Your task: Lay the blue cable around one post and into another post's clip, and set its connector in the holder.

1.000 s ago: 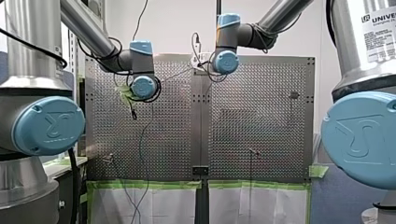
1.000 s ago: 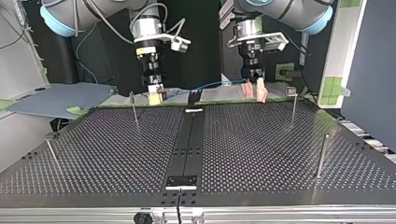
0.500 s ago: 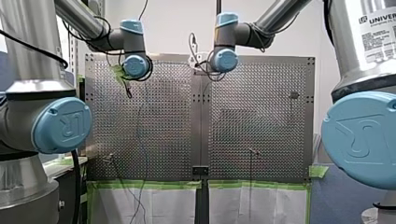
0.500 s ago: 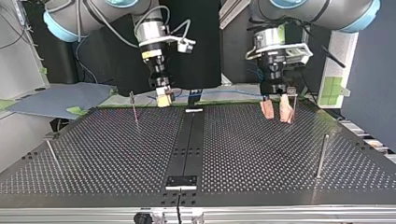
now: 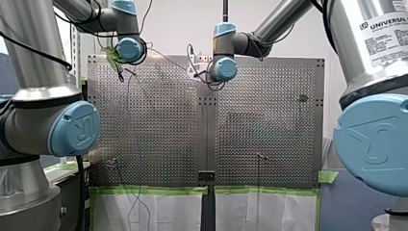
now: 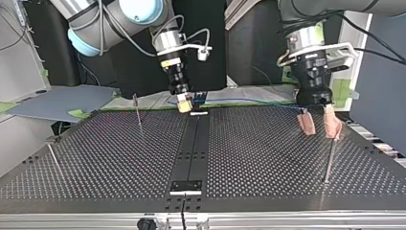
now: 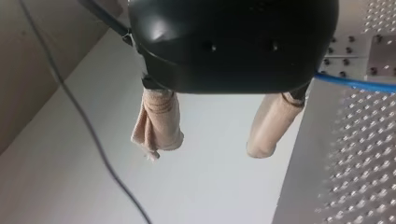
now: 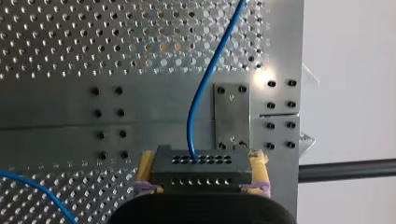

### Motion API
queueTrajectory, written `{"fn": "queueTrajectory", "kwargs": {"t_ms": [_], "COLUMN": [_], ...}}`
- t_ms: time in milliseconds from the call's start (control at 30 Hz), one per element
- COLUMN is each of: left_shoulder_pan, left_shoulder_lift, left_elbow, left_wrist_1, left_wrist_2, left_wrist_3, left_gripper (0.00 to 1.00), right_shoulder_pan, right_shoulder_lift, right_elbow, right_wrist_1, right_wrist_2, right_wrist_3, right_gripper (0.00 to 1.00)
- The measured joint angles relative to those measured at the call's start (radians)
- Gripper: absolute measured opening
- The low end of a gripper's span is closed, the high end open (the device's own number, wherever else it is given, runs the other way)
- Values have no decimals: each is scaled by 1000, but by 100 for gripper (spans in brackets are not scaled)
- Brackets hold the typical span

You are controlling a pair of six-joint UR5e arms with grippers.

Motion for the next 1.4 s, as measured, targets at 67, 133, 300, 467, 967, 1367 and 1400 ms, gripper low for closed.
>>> {"fn": "queueTrajectory", "kwargs": {"t_ms": [67, 133, 300, 467, 967, 1367, 1400], "left_shoulder_pan": [15, 33, 80, 128, 264, 374, 384], "left_shoulder_lift": [8, 12, 7, -30, -61, -86, -92], "left_elbow": [2, 3, 8, 23, 112, 126, 128], "left_wrist_1": [-15, -33, -80, -129, -264, -300, -295], "left_wrist_2": [11, 27, 73, 121, 253, 312, 319], "left_wrist_3": [0, -4, -12, -21, -104, -122, -127], "left_gripper": [100, 100, 100, 100, 100, 100, 100], "right_shoulder_pan": [4, 6, 11, 15, 23, 34, 35], "right_shoulder_lift": [4, 6, 8, 9, 20, 73, 75], "right_elbow": [-18, -34, -80, -114, -139, -180, -184], "right_wrist_1": [2, 3, 3, -4, -28, -17, -18], "right_wrist_2": [-1, 0, 2, 1, -12, -18, -18], "right_wrist_3": [0, 0, 0, 0, 0, -5, -5], "right_gripper": [0, 0, 0, 0, 0, 0, 0]}}
